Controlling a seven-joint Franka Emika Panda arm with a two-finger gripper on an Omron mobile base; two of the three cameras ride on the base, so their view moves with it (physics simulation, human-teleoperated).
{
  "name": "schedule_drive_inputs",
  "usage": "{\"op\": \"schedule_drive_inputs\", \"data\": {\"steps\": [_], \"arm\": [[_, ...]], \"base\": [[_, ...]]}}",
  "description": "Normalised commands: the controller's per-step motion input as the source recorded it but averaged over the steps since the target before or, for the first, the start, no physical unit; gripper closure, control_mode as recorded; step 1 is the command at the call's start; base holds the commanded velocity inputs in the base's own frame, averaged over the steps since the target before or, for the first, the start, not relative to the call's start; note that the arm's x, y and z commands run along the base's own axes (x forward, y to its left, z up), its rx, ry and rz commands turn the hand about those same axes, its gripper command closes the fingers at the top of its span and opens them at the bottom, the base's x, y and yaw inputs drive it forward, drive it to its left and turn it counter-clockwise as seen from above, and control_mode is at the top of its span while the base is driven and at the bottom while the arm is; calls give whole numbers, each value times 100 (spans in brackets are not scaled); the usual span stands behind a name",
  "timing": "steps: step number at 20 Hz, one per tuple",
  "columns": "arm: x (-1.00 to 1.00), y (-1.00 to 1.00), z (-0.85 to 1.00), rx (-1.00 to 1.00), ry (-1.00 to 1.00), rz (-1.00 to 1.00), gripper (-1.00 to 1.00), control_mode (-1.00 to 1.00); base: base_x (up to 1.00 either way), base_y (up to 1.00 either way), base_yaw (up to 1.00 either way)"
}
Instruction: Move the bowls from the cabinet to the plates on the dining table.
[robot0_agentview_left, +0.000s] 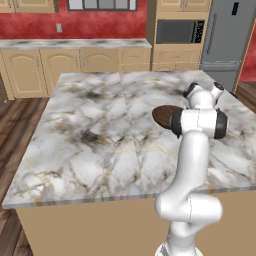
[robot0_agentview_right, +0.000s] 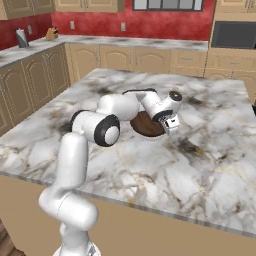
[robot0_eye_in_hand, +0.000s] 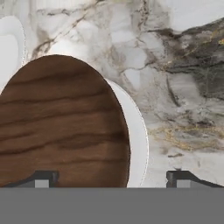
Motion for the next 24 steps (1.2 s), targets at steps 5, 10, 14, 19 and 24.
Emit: {"op": "schedule_drive_inputs", "data": {"steps": [5,10,14,19,24], "arm": [[-62,-1,69,0,1,0,-100,-100],[-79,3,82,0,3,0,-100,-100],[-93,40,72,0,4,10,-100,-100],[-93,66,60,0,7,22,-100,-100],[-94,63,41,-1,8,28,-100,-100]], "base": [[0,0,0],[0,0,0],[0,0,0],[0,0,0],[0,0,0]]}}
